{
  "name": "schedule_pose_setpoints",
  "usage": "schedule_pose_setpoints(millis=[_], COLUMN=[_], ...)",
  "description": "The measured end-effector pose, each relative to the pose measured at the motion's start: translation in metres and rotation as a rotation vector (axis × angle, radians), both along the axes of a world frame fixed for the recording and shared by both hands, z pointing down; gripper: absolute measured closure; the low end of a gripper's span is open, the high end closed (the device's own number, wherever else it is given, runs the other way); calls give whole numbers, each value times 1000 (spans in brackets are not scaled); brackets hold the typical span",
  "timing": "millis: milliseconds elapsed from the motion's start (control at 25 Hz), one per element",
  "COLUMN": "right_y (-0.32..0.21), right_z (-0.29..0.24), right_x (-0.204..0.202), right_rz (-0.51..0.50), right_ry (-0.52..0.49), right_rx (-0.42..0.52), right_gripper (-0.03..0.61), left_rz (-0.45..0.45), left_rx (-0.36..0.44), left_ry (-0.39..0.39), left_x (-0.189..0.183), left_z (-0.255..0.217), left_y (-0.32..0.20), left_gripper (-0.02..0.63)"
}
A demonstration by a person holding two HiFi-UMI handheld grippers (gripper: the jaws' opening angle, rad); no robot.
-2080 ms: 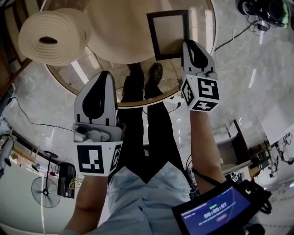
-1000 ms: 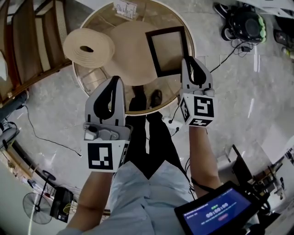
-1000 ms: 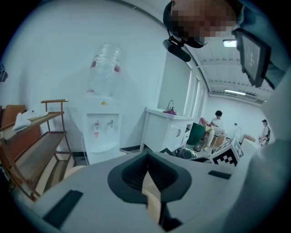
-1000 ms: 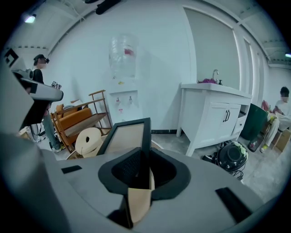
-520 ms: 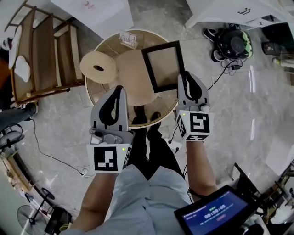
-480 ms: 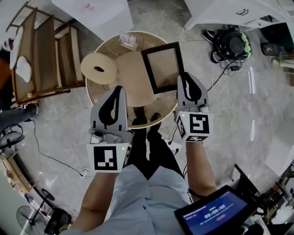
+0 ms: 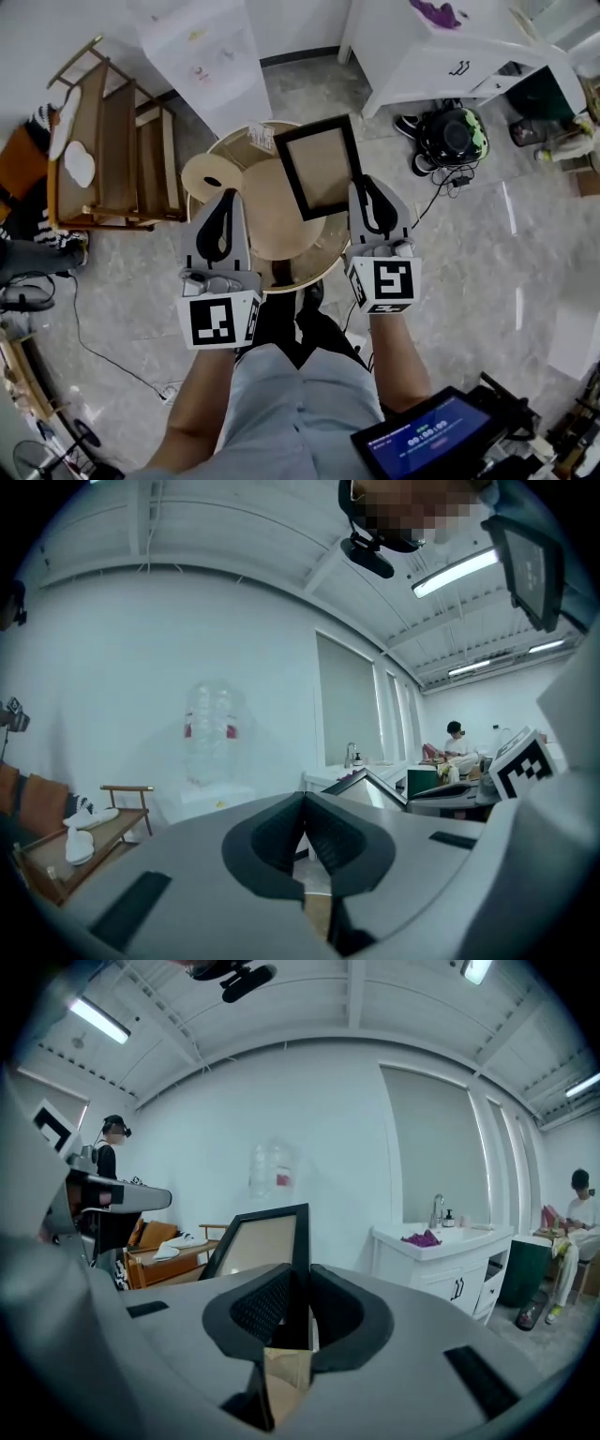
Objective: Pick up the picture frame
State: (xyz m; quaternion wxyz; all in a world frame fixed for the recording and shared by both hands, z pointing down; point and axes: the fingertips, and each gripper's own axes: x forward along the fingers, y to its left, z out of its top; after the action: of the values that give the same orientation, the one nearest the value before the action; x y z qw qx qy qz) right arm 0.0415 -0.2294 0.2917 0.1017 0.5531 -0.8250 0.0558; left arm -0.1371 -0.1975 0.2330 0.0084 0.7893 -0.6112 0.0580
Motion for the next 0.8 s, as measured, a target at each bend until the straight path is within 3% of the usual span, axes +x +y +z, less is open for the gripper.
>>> schedule_pose_setpoints(millis=[200, 360, 800], right_y=[8, 22, 28], right_z=[-64, -108, -201], right_x=[-1, -4, -14], right_rz=[-18, -53, -112], right_ry=[-9, -13, -26], right_rx=[118, 198, 372], right_gripper=[500, 500, 499], left_rz=[-22, -67, -84], left_rx=[89, 145, 314], left_ry=[-7, 31, -20], left_x=[-1, -4, -1], left_z=[-48, -88, -171], left_y=[14, 28, 33], left_gripper=[603, 603, 603])
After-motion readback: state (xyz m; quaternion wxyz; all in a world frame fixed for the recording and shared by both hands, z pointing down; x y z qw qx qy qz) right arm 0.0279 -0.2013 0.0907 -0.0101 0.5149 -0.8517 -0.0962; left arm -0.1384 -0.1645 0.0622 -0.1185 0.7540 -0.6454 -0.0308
